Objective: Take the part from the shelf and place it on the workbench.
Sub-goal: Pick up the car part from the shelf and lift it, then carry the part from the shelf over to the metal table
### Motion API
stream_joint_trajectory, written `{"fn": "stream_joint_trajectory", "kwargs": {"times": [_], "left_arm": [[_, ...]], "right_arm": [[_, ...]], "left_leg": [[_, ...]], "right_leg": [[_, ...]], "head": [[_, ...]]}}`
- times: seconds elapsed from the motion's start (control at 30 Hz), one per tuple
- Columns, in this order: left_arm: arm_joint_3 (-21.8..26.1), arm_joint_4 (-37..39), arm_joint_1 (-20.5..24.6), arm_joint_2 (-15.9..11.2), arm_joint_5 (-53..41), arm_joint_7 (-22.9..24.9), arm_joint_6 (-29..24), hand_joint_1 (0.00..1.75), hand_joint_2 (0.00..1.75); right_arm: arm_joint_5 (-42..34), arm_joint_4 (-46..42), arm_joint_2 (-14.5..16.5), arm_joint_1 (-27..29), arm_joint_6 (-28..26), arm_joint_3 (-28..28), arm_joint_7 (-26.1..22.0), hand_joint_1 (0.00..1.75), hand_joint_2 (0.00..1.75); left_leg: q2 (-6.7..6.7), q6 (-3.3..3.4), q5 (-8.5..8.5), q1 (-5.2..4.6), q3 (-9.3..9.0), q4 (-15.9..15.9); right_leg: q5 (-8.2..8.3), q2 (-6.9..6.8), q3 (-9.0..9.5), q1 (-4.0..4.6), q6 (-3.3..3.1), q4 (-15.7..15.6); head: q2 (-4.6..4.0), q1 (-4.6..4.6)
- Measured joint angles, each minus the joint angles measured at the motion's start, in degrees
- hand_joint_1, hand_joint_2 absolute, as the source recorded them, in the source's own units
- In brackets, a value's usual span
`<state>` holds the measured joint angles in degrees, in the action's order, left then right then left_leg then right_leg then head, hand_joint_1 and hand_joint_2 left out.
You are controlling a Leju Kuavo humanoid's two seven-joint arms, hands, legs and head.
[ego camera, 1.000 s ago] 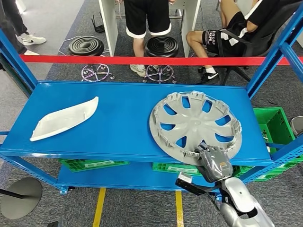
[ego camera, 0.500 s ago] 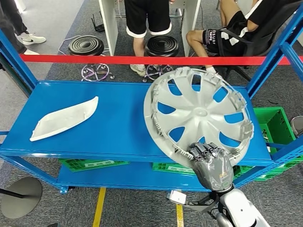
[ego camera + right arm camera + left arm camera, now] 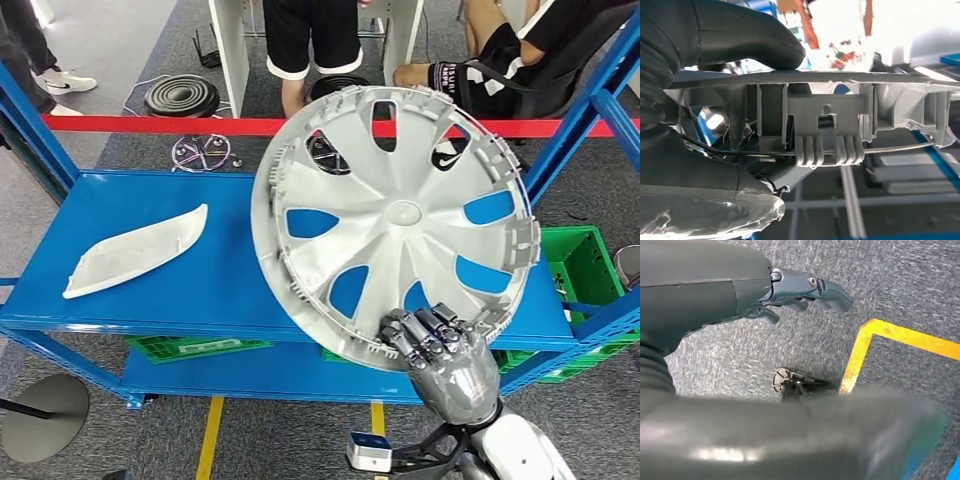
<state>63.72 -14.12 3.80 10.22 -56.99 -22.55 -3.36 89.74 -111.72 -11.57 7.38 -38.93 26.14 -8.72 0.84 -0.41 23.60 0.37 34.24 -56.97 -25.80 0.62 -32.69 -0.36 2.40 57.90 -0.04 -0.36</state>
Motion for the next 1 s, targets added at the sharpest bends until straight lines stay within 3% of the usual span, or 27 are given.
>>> {"fn": "stream_joint_trajectory", "kwargs": {"times": [0.03, 0.07, 0.67, 0.87, 0.93, 1.0], "left_arm": [[-0.1, 0.0, 0.0, 0.0, -0.3, -0.3, 0.2, 0.00, 1.31], [-0.1, 0.0, 0.0, 0.0, -0.5, -0.5, 0.4, 0.00, 1.75], [-0.6, 0.0, 0.2, 0.0, -1.8, -0.7, -0.8, 0.00, 1.75], [-1.1, 0.1, 0.2, 0.0, -3.6, 0.1, -2.5, 0.00, 1.75], [-1.6, 0.2, 0.3, 0.1, -4.4, 0.5, -2.9, 0.00, 1.75], [-2.1, 0.2, 0.4, 0.2, -5.1, 0.8, -3.3, 0.00, 1.75]], "right_arm": [[0.0, -0.2, 0.1, 0.2, 0.0, -0.1, -0.4, 1.75, 1.75], [0.1, -0.4, 0.1, 0.4, 0.0, -0.2, -0.6, 1.75, 1.75], [-1.3, -1.4, 0.1, 2.8, 0.0, 1.5, 5.3, 1.75, 1.75], [-7.4, -1.4, 0.1, 3.5, 0.0, 2.2, 1.3, 1.75, 1.75], [-8.3, -1.4, 0.1, 3.9, 0.0, 2.2, -0.3, 1.75, 1.75], [-9.1, -1.4, 0.1, 4.2, 0.0, 2.2, -1.5, 1.75, 1.75]], "left_leg": [[0.00, 0.00, 0.00, 0.00, 0.00, 0.0], [0.00, 0.00, 0.00, 0.00, 0.00, 0.0], [0.00, 0.15, 0.15, -0.21, 0.01, -0.1], [-0.01, 0.95, -0.03, -0.77, -0.04, 0.0], [-0.10, 1.46, -0.54, -0.55, -0.26, 0.7], [-0.31, 1.77, -0.89, -0.28, -0.39, 1.2]], "right_leg": [[0.00, 0.00, 0.00, 0.00, 0.00, 0.0], [0.00, -0.01, 0.00, 0.00, 0.00, 0.0], [0.00, 0.01, 0.03, -0.21, 0.13, -0.1], [0.30, 0.06, 0.11, -0.82, 1.00, -0.3], [-0.78, 0.00, -0.41, -0.81, 1.28, 0.8], [-4.42, -0.12, -2.54, -0.77, 1.34, 6.1]], "head": [[0.00, -0.01], [0.00, -0.01], [0.00, -0.01], [0.00, -0.03], [0.00, 0.04], [0.00, 0.18]]}}
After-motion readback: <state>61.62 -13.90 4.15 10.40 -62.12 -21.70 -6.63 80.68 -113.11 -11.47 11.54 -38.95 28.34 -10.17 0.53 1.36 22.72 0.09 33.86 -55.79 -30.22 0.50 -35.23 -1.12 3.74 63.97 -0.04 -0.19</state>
